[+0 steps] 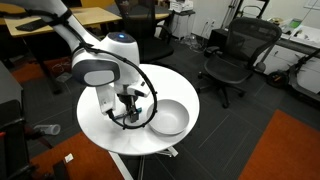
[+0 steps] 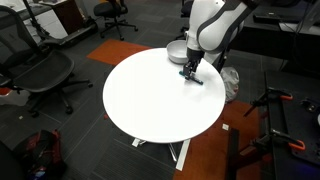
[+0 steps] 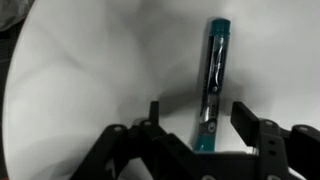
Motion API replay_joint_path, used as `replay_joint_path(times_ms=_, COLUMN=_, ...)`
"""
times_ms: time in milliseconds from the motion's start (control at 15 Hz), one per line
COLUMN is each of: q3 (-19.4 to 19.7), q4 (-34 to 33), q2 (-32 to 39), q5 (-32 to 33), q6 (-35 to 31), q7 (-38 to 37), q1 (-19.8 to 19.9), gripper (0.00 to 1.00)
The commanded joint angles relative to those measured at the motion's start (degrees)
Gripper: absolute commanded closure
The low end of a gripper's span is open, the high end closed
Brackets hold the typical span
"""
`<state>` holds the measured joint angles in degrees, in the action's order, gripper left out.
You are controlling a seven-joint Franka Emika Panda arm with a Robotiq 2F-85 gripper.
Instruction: Place the marker opposite to the bowl on the table
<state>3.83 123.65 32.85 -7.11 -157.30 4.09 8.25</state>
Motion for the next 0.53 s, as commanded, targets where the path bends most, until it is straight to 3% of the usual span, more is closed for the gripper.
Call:
replay_joint_path(times_ms=0, q3=-0.53, q4=-1.57, q2=0.65, q5=0.64, q6=1.24, q7=-0.88, q1=0.33, gripper=0.57)
replay_joint_path(times_ms=333, q3=-0.68, q4=-1.87, q2=0.52, q5=0.45, q6=1.24, q7=-0.71, q1=0.62, gripper=0.95)
replay_joint_path(times_ms=400, q3=-0.69, q4=-1.91, q2=0.52, q5=0.46, q6=1.25, q7=-0.70, q1=0.60, gripper=0.99)
replay_joint_path(times_ms=467, q3=-0.72, q4=-1.85, q2=0.39, q5=0.49, q6=1.34, q7=-0.74, q1=0.51, gripper=0.98)
